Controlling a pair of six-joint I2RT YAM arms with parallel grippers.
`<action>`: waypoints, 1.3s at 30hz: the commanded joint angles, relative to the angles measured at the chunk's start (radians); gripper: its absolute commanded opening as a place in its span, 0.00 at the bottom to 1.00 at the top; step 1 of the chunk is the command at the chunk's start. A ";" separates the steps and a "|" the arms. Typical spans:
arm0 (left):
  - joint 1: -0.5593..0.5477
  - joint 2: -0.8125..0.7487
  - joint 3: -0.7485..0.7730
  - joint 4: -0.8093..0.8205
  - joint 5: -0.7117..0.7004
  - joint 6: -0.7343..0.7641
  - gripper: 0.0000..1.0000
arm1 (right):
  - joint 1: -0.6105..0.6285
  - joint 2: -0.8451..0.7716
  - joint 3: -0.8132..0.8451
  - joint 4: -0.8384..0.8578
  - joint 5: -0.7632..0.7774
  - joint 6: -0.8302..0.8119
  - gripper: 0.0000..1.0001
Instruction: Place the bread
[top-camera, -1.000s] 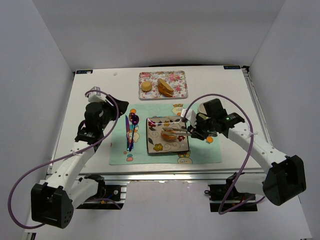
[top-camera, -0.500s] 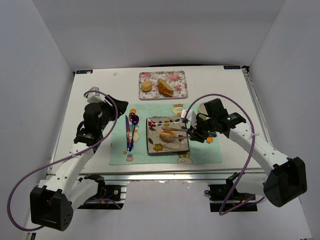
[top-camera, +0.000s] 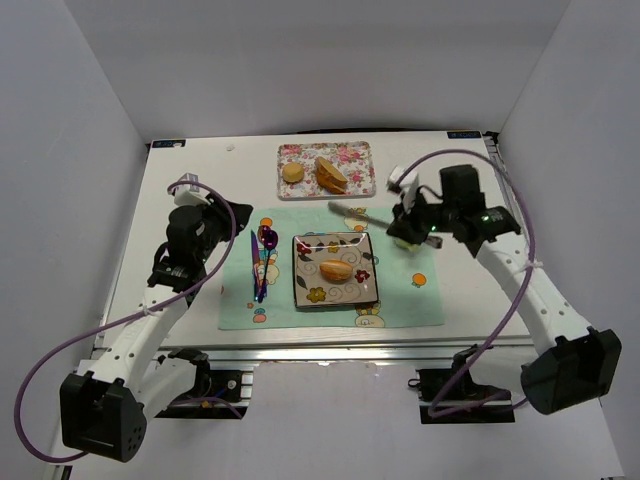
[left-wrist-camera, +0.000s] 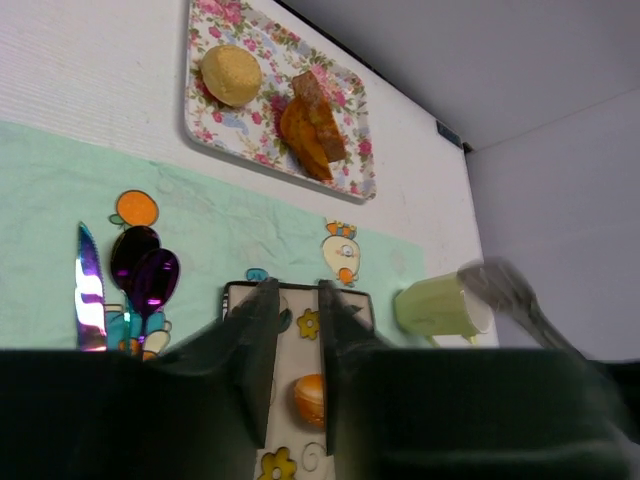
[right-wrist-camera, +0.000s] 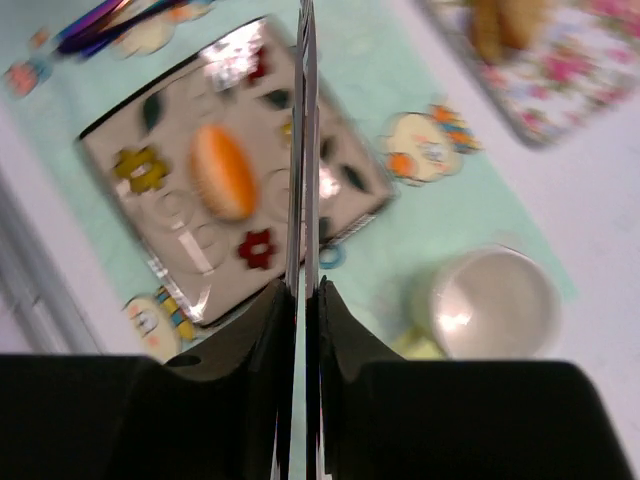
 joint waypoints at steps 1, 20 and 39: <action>0.001 -0.013 -0.005 0.032 0.026 0.006 0.31 | -0.205 0.039 0.093 0.133 -0.004 0.196 0.02; 0.001 0.108 0.034 0.043 0.158 0.040 0.54 | -0.560 0.315 -0.328 0.499 0.423 0.365 0.47; 0.001 0.131 0.056 0.024 0.203 0.052 0.32 | -0.545 0.147 -0.032 0.375 0.275 0.181 0.90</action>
